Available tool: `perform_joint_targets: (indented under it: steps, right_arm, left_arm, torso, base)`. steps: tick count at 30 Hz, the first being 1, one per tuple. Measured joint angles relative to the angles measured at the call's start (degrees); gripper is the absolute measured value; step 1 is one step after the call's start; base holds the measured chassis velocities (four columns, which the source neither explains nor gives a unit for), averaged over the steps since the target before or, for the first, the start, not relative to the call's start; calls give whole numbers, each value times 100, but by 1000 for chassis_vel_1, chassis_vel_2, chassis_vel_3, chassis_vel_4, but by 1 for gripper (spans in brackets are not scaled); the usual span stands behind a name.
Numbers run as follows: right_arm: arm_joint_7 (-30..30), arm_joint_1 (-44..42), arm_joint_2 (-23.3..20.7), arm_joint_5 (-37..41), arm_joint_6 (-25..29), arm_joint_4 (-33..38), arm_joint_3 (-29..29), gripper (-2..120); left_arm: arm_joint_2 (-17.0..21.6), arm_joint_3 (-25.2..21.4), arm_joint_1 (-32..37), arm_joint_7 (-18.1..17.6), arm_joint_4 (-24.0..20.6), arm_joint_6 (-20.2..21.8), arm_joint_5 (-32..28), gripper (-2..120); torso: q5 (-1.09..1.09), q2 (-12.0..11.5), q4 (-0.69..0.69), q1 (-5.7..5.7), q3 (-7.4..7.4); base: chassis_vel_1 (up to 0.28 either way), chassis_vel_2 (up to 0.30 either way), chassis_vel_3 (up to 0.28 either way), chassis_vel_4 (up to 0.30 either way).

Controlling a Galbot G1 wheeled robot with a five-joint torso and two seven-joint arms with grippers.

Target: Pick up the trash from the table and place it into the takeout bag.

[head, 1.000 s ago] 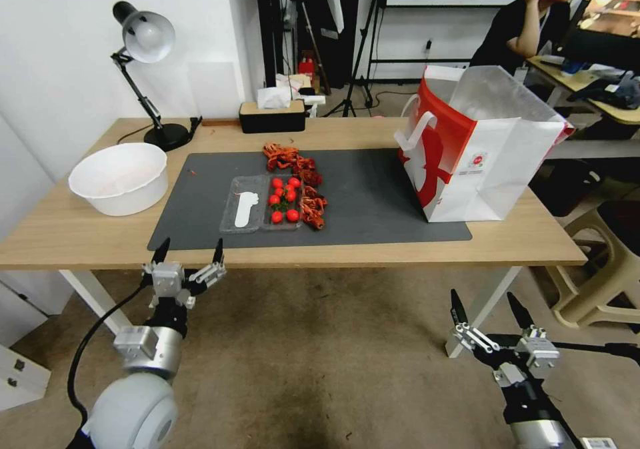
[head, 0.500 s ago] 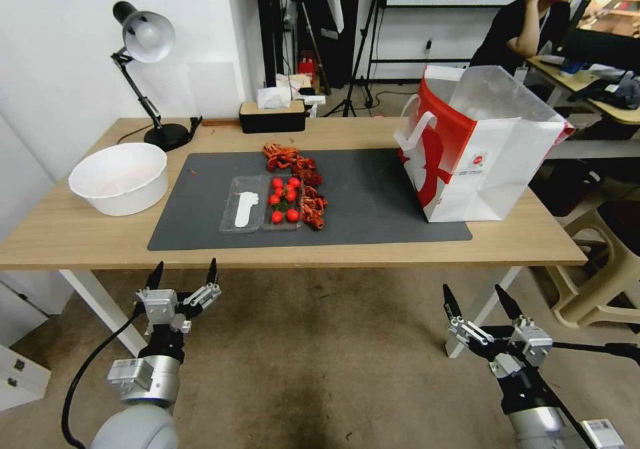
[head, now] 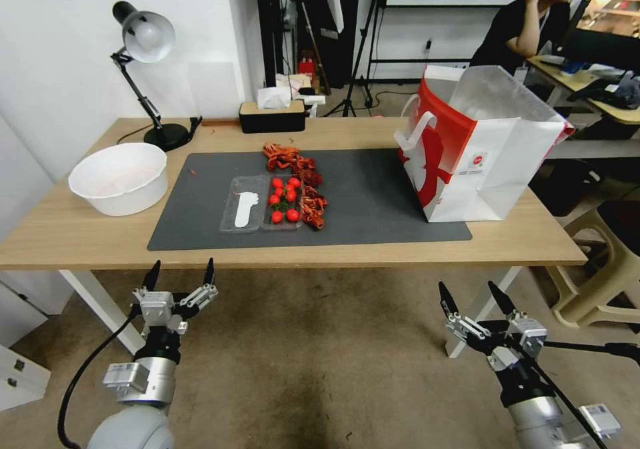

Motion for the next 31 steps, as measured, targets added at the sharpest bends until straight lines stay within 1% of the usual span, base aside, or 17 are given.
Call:
perform_joint_targets:
  steps: [4,31]
  right_arm:
    - [63,59,-41,20,-17,14,-24,100]
    - [74,55,-38,17,-1,22,-26,100]
  left_arm:
    - [18,-54,44,-11,88,-119,35,100]
    - [23,-52,43,-21,89,-113,36,100]
  torso:
    - [0,0,0,0,0]
    - [0,0,0,0,0]
  base:
    - [0,0,0,0]
    - [0,0,0,0]
